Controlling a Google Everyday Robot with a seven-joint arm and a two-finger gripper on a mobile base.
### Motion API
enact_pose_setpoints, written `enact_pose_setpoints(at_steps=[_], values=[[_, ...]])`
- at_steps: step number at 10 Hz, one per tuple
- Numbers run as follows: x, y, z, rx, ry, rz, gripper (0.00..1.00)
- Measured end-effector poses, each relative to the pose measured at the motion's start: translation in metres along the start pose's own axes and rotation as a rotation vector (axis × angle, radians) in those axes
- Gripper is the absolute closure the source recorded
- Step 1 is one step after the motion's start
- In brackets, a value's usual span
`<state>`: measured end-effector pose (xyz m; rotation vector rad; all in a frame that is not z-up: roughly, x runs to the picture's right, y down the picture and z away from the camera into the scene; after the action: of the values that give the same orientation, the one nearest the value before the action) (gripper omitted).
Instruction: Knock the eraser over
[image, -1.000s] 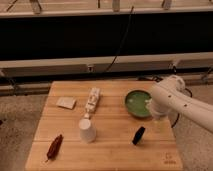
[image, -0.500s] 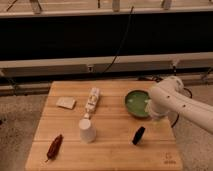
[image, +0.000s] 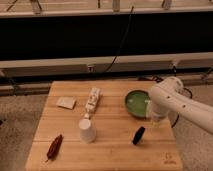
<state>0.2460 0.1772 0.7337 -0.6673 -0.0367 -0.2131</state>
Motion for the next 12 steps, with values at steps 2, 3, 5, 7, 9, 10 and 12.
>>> enact_pose_setpoints(at_steps=[2, 3, 5, 7, 9, 10, 12], values=[[-0.004, 0.0, 0.001, -0.003, -0.003, -0.016, 0.53], [-0.003, 0.001, 0.001, -0.006, -0.005, -0.02, 0.52], [-0.008, 0.01, 0.005, -0.026, -0.006, -0.043, 0.66], [-0.018, 0.015, 0.007, -0.036, -0.009, -0.061, 0.83], [-0.017, 0.015, 0.007, -0.042, -0.01, -0.076, 0.95], [-0.018, 0.016, 0.008, -0.05, -0.01, -0.085, 0.97], [-0.029, 0.017, 0.008, -0.062, -0.012, -0.11, 1.0]])
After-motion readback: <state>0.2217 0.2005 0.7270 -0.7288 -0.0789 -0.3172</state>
